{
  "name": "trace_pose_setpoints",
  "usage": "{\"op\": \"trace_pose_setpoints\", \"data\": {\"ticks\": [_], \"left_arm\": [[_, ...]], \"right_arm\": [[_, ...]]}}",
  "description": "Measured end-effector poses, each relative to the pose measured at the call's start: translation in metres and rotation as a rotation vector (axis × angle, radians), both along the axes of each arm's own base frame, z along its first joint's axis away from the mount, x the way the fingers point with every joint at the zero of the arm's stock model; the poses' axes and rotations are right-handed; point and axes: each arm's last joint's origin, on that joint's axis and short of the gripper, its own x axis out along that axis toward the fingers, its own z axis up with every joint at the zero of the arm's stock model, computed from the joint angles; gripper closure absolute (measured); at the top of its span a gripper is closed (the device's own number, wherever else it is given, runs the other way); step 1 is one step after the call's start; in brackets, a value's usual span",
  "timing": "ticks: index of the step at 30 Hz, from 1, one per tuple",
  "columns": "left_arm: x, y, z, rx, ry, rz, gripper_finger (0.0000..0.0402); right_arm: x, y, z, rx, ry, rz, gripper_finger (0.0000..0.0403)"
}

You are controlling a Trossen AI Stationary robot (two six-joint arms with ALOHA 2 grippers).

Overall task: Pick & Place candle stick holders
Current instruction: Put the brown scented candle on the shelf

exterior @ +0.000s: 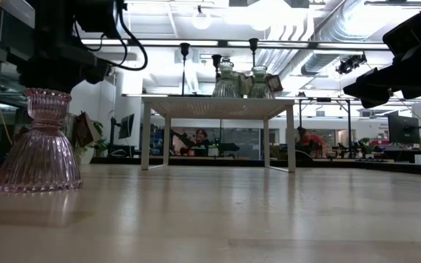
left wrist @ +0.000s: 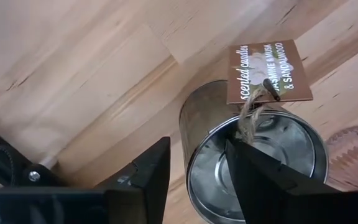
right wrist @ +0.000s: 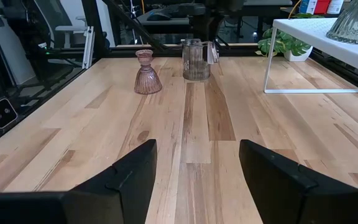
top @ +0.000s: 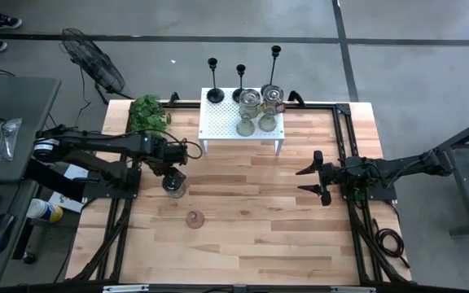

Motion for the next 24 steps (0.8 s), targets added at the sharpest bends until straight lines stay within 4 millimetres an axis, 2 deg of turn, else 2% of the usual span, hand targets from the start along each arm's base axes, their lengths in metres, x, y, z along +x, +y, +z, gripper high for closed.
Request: {"op": "trace_pose_setpoints", "data": {"ticks": [24], "left_arm": [[0.0075,0.0014,-0.0099,0.035,0.050,-0.114,0.0250]], "right_arm": [[0.0000,0.0000,0.0000,0.000,0.000,0.000,0.0182]]}}
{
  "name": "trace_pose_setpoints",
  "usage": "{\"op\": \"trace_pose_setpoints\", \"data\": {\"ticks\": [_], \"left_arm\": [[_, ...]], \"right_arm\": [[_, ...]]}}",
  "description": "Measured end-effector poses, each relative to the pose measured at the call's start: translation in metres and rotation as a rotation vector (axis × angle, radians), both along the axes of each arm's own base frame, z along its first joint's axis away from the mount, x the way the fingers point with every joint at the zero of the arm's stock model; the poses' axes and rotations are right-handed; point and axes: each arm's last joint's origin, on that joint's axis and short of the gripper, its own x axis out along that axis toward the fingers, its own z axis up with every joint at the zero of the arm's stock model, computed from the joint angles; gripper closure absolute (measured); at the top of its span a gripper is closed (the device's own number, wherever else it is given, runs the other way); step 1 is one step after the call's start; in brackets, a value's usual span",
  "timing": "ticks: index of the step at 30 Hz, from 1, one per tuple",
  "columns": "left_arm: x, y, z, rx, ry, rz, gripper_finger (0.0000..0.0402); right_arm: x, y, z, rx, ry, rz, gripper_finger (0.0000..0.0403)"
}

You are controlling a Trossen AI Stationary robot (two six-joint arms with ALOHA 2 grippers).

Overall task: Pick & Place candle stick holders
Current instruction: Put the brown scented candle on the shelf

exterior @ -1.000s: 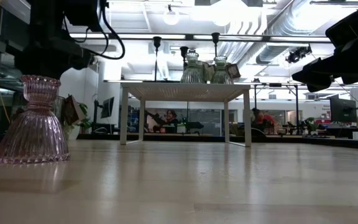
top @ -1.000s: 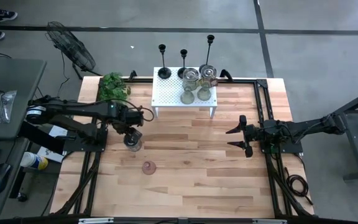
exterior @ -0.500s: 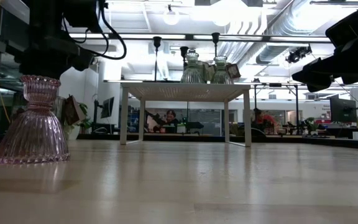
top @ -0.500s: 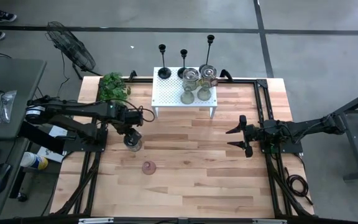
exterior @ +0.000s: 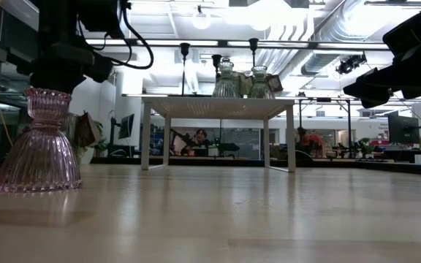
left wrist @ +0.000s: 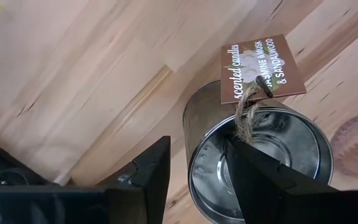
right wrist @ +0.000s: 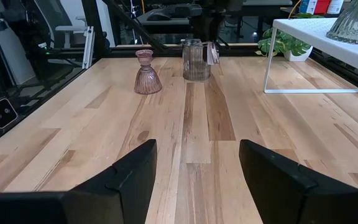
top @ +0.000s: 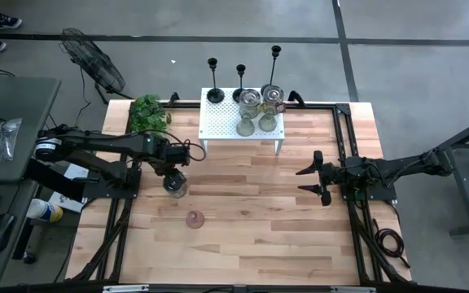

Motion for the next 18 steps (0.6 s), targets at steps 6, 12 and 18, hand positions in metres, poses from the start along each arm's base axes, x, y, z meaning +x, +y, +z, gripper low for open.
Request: {"op": "trace_pose_setpoints", "data": {"ticks": [6,12,18], "left_arm": [[0.0011,0.0001,-0.0007,0.001,-0.004,0.000,0.0250],[0.0016,-0.0001,-0.0007,-0.006,-0.008,-0.001,0.0276],[0.0014,-0.0001,-0.0008,-0.006,-0.005,-0.001,0.0340]], "right_arm": [[0.0000,0.0000,0.0000,0.000,0.000,0.000,0.0182],[0.0000,0.0000,-0.0001,0.000,0.000,0.000,0.0182],[0.0000,0.0000,-0.0001,0.000,0.000,0.000,0.0182]]}}
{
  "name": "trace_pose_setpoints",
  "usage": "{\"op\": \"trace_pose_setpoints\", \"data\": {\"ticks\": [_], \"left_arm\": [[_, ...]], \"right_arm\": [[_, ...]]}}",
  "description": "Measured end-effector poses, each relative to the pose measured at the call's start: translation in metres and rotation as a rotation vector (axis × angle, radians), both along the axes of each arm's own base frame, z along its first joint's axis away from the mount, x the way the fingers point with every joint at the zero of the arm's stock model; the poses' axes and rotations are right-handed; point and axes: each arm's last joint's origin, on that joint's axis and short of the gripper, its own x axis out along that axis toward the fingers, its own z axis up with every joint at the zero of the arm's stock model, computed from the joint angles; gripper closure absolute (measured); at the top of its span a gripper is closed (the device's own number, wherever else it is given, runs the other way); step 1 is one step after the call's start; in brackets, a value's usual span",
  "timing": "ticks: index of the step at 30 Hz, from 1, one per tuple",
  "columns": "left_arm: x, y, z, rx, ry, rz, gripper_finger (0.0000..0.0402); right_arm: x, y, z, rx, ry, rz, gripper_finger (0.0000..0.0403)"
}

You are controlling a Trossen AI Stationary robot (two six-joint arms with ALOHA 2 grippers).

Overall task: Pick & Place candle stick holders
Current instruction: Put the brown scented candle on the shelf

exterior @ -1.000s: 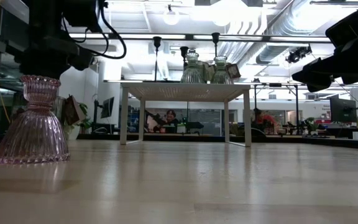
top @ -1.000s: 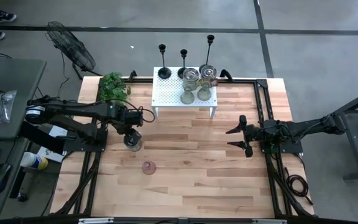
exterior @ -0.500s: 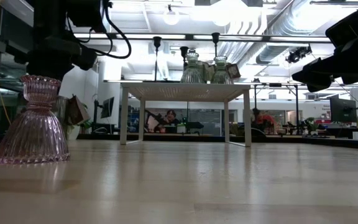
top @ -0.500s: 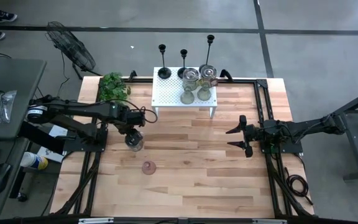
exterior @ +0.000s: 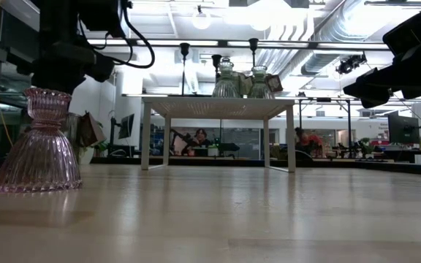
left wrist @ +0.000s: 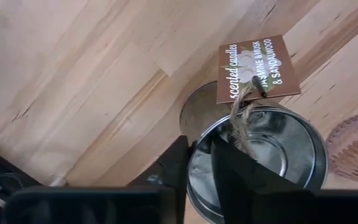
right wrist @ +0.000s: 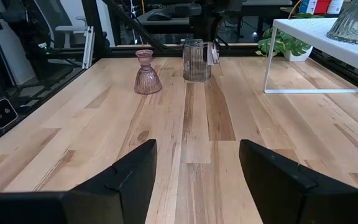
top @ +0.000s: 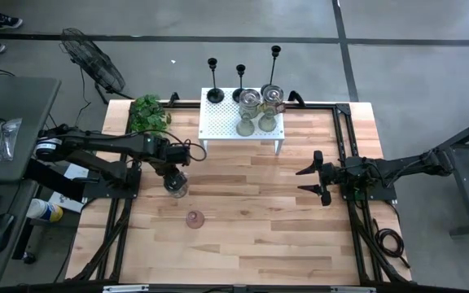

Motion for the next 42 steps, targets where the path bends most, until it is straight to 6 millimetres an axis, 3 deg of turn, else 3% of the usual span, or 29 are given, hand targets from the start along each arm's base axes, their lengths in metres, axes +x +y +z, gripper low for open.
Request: {"op": "trace_pose_setpoints", "data": {"ticks": [9,32,42], "left_arm": [[0.000,0.000,0.000,0.002,0.001,0.001,0.0396],[0.001,0.000,0.000,0.007,-0.011,0.028,0.0401],[0.005,0.001,0.015,0.032,-0.017,0.032,0.0401]], "right_arm": [[0.000,0.000,0.000,0.000,0.000,0.000,0.0182],[0.000,0.000,0.000,0.000,0.000,0.000,0.0182],[0.000,0.000,0.000,0.000,0.000,0.000,0.0182]]}}
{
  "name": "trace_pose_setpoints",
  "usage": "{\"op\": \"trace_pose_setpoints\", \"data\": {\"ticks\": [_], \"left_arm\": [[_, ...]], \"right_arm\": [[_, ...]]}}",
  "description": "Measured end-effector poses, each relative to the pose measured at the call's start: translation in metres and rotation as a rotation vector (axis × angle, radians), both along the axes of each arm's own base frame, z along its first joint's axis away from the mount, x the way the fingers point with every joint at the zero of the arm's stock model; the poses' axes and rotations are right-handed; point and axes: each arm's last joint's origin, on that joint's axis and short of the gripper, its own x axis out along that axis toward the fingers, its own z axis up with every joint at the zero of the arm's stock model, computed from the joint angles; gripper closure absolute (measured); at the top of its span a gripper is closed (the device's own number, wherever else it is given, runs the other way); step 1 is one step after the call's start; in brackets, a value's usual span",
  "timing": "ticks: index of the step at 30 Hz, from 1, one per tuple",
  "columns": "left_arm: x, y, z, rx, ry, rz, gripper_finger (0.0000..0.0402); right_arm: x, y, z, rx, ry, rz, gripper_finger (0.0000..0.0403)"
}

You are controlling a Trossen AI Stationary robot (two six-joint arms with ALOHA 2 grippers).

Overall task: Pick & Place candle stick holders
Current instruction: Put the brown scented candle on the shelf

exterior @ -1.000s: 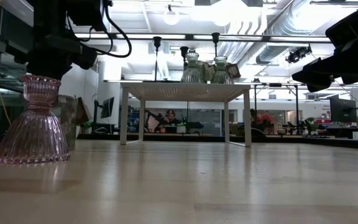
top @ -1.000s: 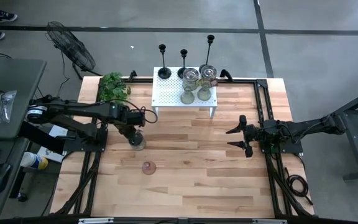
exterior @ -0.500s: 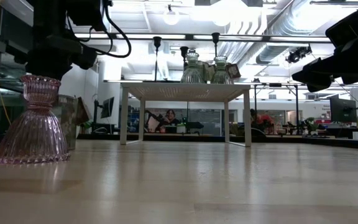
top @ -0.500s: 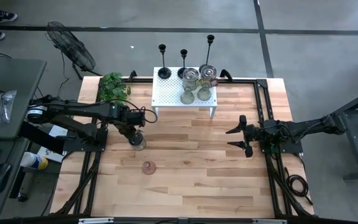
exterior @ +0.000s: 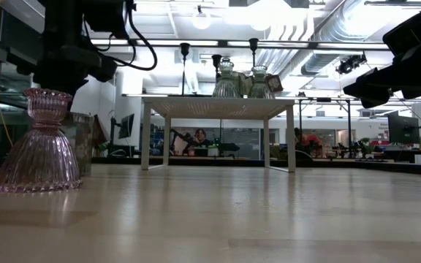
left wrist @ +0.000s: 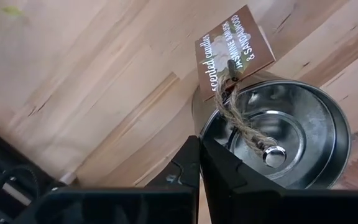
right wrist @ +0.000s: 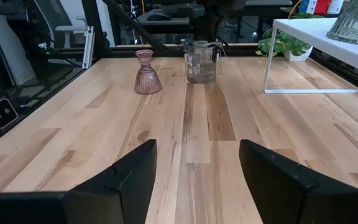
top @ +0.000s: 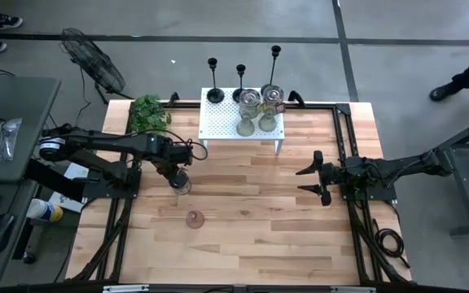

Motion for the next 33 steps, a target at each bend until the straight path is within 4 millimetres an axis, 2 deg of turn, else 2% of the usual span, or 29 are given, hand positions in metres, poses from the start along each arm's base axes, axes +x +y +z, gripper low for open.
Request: {"op": "trace_pose_setpoints", "data": {"ticks": [17,33], "left_arm": [[0.003,-0.001,0.005,-0.026,-0.027,0.021,0.0401],[0.009,0.001,0.043,0.005,-0.086,-0.004,0.0401]], "right_arm": [[0.000,0.000,0.000,0.000,0.000,0.000,0.0182],[0.000,0.000,0.000,0.000,0.000,0.000,0.0182]]}}
